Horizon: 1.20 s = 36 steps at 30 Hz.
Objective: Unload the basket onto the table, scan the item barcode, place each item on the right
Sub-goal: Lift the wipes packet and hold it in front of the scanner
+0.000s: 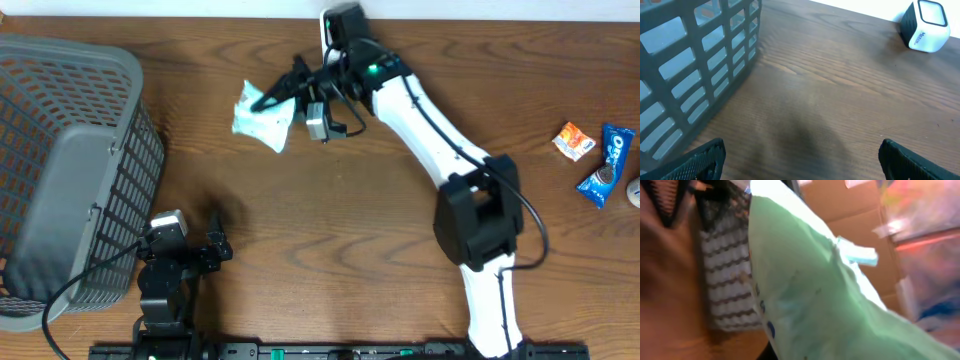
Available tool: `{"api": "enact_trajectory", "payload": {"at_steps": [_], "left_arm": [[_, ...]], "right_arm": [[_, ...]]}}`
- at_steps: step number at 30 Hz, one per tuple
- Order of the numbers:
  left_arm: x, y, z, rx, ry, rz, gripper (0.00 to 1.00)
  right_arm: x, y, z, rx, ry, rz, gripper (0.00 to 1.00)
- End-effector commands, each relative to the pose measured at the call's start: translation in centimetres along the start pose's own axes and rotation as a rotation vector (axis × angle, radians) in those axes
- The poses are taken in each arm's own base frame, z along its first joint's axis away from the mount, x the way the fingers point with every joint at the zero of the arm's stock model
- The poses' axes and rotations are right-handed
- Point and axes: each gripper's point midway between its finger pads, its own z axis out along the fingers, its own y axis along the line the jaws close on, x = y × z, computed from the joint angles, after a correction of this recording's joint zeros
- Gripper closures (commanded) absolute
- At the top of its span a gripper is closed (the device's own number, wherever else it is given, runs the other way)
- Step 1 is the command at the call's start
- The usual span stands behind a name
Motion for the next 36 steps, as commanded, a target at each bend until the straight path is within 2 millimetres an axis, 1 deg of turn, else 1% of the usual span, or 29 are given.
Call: {"api": "enact_trajectory", "payload": {"at_steps": [1, 3, 7, 11, 15, 22, 27, 30, 32, 35, 36], "left_arm": [[1.2, 0.6, 0.3, -0.024, 0.027, 0.009, 0.02], [1.2, 0.6, 0.3, -0.024, 0.027, 0.009, 0.02], [1.2, 0.6, 0.3, -0.024, 0.027, 0.009, 0.02], [1.2, 0.6, 0.3, -0.024, 0.027, 0.009, 0.02], [1.2, 0.6, 0.3, -0.024, 0.027, 0.009, 0.02], [1.2, 0.6, 0.3, -0.024, 0.027, 0.009, 0.02], [1.2, 0.6, 0.3, -0.024, 0.027, 0.009, 0.02], [1.2, 0.6, 0.3, -0.024, 0.027, 0.009, 0.02], [1.2, 0.6, 0.3, -0.024, 0.027, 0.009, 0.02], [1.2, 0.6, 0.3, -0.024, 0.027, 0.009, 0.02], [1.2, 0.6, 0.3, -0.024, 0.027, 0.009, 0.02]], "right_arm": [[-3.8, -5.0, 0.8, 0.015, -0.067, -0.042, 0.99], [-4.7, -6.7, 1.2, 0.016, -0.077, -0.102, 0.99], [-5.9, -9.1, 2.1, 0.016, -0.098, -0.144, 0.99], [-7.1, -10.8, 3.0, 0.019, -0.120, -0.223, 0.99], [-8.0, -11.6, 3.5, 0.018, -0.133, -0.209, 0.99], [-7.6, -11.4, 3.1, 0.011, -0.125, -0.076, 0.99], [-7.1, -11.1, 2.7, 0.010, -0.115, -0.036, 0.99], [-6.5, -10.4, 2.4, 0.005, -0.108, 0.069, 0.99], [-6.0, -9.7, 2.1, -0.001, -0.100, 0.213, 0.99], [-5.2, -7.8, 1.3, -0.010, -0.082, 0.553, 0.99], [-5.0, -7.2, 1.1, -0.012, -0.077, 0.631, 0.99]]}}
